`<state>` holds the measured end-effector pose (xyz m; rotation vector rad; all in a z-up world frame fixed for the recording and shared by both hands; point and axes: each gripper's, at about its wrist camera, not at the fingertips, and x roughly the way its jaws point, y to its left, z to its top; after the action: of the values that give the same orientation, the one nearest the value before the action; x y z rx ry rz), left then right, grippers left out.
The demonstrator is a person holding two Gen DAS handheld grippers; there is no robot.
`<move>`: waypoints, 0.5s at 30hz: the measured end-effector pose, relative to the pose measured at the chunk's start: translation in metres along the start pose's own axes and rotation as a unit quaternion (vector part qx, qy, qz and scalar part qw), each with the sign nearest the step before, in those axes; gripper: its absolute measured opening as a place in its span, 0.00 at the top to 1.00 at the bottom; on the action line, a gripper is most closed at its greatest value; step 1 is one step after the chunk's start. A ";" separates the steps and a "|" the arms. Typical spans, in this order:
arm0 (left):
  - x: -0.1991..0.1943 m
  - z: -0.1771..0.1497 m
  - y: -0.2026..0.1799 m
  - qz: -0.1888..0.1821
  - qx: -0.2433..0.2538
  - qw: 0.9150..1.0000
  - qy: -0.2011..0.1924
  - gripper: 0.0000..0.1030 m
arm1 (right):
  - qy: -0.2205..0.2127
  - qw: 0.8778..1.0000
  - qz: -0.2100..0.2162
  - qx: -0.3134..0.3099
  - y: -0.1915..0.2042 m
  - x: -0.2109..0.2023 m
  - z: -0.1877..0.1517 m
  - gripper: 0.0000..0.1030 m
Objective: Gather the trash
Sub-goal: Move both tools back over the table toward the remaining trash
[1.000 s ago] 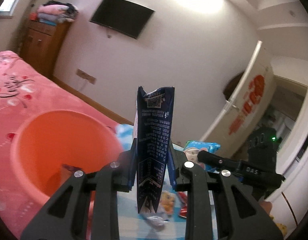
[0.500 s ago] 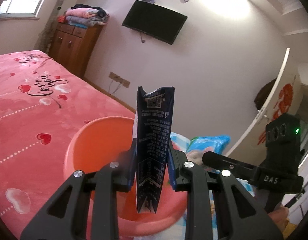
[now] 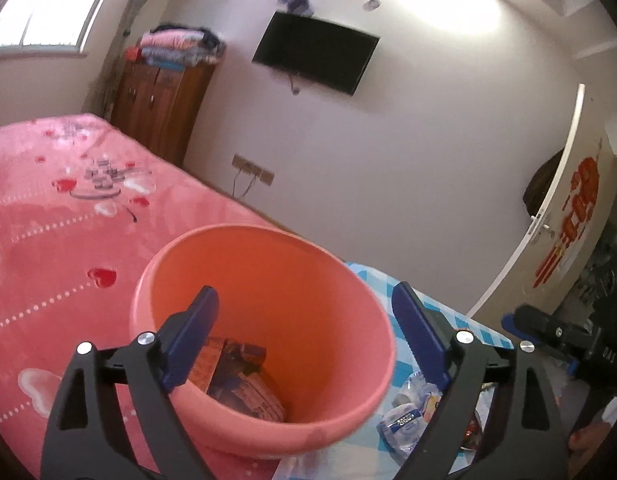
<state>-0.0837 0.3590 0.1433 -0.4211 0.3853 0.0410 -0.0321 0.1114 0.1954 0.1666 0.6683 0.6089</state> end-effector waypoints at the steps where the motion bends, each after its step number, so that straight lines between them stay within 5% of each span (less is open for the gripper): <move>1: -0.004 -0.002 -0.004 0.000 0.006 1.000 -0.005 0.13 | -0.002 1.000 -0.012 0.007 -0.007 -0.008 -0.006 0.10; 10: -0.032 -0.025 -0.057 -0.008 0.110 0.994 0.005 0.12 | 0.004 0.993 -0.100 0.066 -0.069 -0.077 -0.052 0.09; 15: -0.038 -0.039 -0.085 -0.033 0.121 0.992 0.027 0.12 | 0.002 0.986 -0.133 0.095 -0.100 -0.114 -0.075 0.09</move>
<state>-0.1229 0.2676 0.1581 -0.1955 0.4229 -0.0808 -0.1017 -0.0396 0.1644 0.2500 0.7379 0.2879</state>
